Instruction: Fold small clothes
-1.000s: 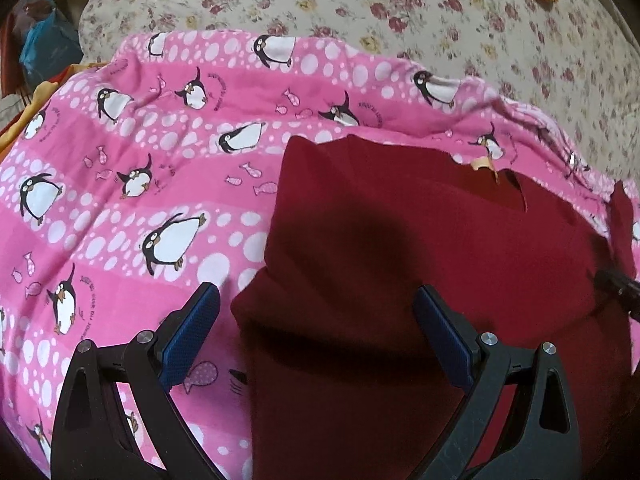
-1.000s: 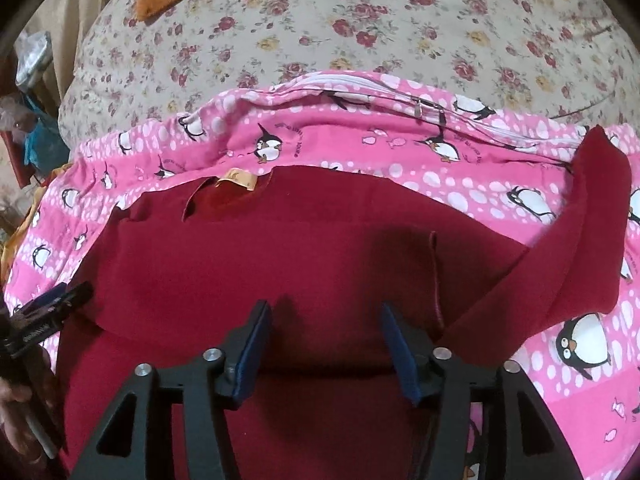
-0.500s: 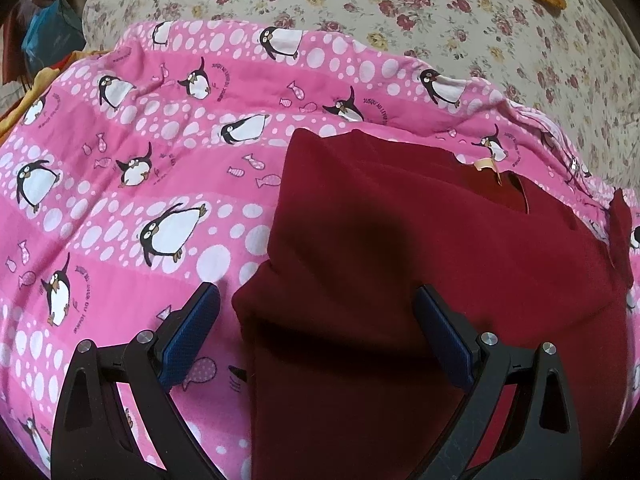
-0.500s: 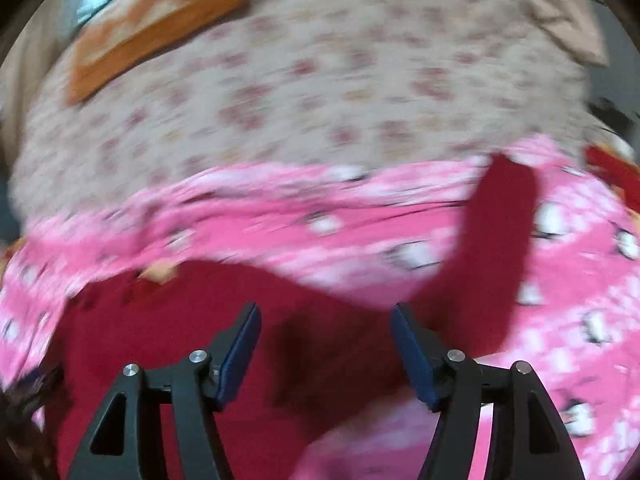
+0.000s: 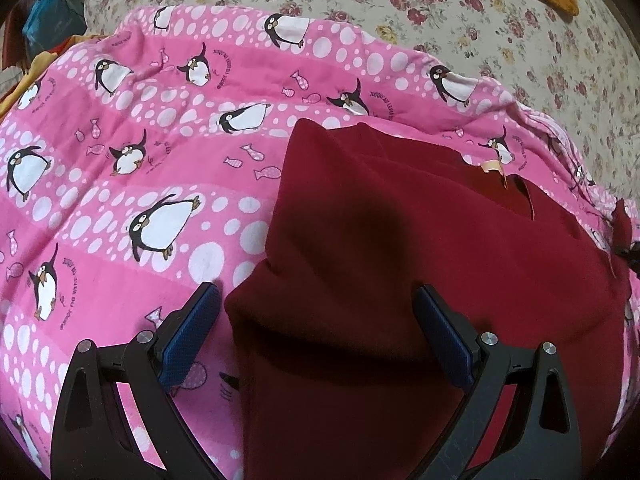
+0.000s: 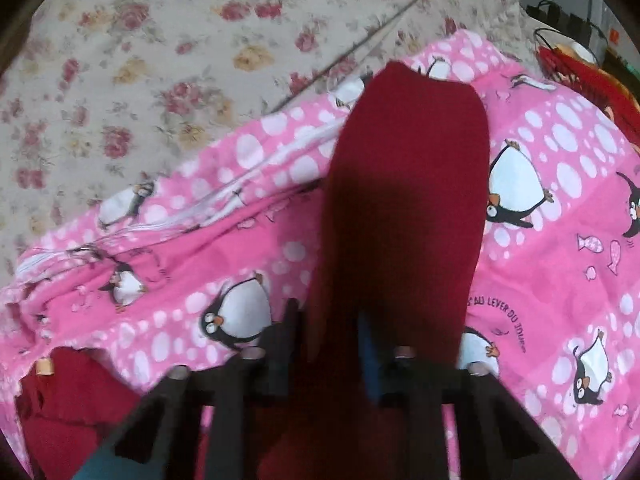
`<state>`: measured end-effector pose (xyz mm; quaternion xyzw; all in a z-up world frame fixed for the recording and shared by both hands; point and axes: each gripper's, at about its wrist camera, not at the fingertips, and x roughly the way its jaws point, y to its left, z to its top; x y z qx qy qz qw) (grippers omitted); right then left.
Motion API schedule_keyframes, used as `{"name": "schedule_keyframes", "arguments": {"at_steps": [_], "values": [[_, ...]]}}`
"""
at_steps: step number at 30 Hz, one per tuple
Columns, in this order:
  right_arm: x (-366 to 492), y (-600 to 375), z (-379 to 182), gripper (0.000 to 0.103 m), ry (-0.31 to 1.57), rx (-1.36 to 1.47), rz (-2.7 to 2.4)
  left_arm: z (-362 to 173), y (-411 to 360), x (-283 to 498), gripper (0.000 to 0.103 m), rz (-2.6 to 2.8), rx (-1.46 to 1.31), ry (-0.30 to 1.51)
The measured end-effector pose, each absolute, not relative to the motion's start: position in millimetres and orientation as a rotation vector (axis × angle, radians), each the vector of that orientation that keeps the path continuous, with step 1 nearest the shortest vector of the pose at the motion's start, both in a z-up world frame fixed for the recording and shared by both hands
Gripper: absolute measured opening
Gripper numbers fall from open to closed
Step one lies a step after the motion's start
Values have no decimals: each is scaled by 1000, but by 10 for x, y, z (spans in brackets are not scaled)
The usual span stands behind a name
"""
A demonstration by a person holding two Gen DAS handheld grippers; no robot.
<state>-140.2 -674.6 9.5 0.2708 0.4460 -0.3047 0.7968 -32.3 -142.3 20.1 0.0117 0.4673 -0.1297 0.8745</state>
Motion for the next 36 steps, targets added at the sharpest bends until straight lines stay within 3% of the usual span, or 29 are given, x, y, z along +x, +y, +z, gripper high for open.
{"name": "schedule_keyframes", "arguments": {"at_steps": [6, 10, 11, 12, 14, 17, 21, 26, 28, 29, 30, 36], "values": [[-2279, -6707, 606, 7, 840, 652, -576, 212, -1408, -339, 98, -264, 26, 974], [-2766, -6680, 471, 8, 902, 685, -573, 216, -1404, -363, 98, -256, 30, 966], [-2801, -6685, 436, 13, 913, 692, -575, 217, -1402, -365, 98, -255, 30, 965], [-2861, -6698, 412, 32, 920, 700, -591, 217, -1401, -364, 98, -256, 30, 965], [-3017, -6734, 431, 50, 887, 703, -638, 213, -1396, -360, 98, -257, 26, 968], [-3181, -6840, 514, 51, 812, 733, -680, 215, -1404, -368, 98, -256, 25, 968], [-3339, -7124, 420, 66, 730, 899, -726, 212, -1403, -359, 98, -257, 26, 970], [-3468, -7457, 165, 66, 626, 1030, -787, 215, -1406, -355, 98, -258, 26, 969], [-3471, -7534, 138, 56, 589, 1055, -780, 220, -1410, -350, 98, -259, 24, 967], [-3445, -7534, 174, 36, 588, 1034, -773, 232, -1404, -350, 98, -264, 19, 961], [-3410, -7508, 240, 23, 603, 994, -767, 256, -1398, -352, 98, -268, 12, 953], [-3277, -7160, 916, 17, 571, 742, -704, 561, -1267, -431, 98, -313, -85, 816]]}}
